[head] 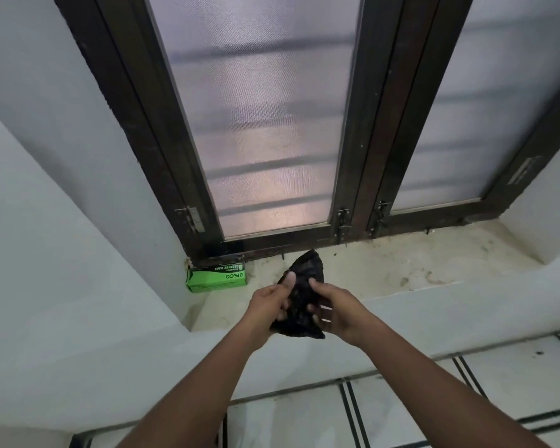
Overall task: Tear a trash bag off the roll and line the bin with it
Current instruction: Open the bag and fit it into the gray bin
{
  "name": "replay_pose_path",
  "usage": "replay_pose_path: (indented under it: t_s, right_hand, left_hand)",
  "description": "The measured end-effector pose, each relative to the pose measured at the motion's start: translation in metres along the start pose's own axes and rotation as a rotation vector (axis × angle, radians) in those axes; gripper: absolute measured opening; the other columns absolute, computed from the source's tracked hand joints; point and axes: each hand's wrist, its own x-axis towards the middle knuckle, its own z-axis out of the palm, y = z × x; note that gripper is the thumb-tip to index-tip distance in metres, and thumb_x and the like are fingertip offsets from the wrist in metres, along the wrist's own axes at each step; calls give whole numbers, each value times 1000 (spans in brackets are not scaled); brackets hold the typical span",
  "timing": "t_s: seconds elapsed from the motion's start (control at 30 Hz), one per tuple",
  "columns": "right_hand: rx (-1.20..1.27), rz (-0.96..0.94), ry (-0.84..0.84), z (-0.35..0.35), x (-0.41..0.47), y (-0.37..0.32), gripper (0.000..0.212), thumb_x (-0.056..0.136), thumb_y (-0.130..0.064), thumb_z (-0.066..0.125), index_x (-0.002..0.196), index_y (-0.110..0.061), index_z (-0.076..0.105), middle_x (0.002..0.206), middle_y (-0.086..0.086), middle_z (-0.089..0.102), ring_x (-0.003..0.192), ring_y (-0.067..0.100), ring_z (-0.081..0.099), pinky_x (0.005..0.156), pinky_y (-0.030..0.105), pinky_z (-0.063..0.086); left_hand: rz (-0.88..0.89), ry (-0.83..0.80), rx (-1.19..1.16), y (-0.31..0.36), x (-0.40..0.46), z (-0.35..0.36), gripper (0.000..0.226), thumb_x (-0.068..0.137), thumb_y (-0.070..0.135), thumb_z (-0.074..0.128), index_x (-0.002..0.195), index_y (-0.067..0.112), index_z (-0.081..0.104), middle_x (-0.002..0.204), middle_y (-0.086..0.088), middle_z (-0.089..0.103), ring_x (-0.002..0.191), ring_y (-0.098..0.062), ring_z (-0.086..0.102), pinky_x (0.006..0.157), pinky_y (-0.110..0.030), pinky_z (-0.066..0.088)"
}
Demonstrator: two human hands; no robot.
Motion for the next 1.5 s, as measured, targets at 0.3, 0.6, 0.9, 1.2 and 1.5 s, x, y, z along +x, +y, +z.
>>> replay_pose_path:
  t_s: [0.3, 0.6, 0.9, 1.2, 1.5]
  right_hand:
    - [94, -198, 77, 14, -52, 4, 48, 99, -49, 65, 132, -15, 64, 121, 3, 72, 109, 21, 70, 88, 37, 59]
    - [-649, -455, 214, 100, -128, 115, 28, 85, -26, 82, 111, -25, 72, 101, -8, 78, 93, 3, 74, 93, 35, 61]
    - [-328, -393, 447, 143, -163, 188, 10, 83, -28, 74, 92, -25, 73, 92, -6, 79, 94, 16, 74, 89, 35, 59]
    - [-70, -95, 124, 158, -223, 224, 18, 94, -27, 73, 107, -16, 78, 111, 6, 79, 111, 24, 70, 95, 41, 53]
    - [293, 94, -10, 190, -279, 271, 7, 96, -21, 71, 91, -17, 71, 86, 1, 74, 92, 17, 65, 78, 33, 51]
  left_hand:
    - [124, -168, 354, -22, -47, -33, 53, 67, -20, 78, 109, 12, 71, 82, -1, 53, 74, -17, 57, 62, -25, 50]
    - [134, -120, -348, -42, -117, -63, 49, 84, -30, 55, 115, 8, 61, 99, -6, 54, 74, -15, 60, 61, -27, 55]
    - [-180, -42, -109, -93, -187, -106, 22, 92, 23, 78, 106, 6, 73, 82, -4, 72, 71, -16, 64, 62, -28, 49]
    - [-170, -91, -428, -130, -271, -126, 25, 101, 30, 65, 105, 7, 72, 82, -5, 80, 81, -19, 73, 74, -31, 58]
    - [-72, -76, -419, -195, -359, -168, 31, 80, 28, 85, 99, 7, 72, 76, -4, 69, 51, -7, 52, 51, -20, 53]
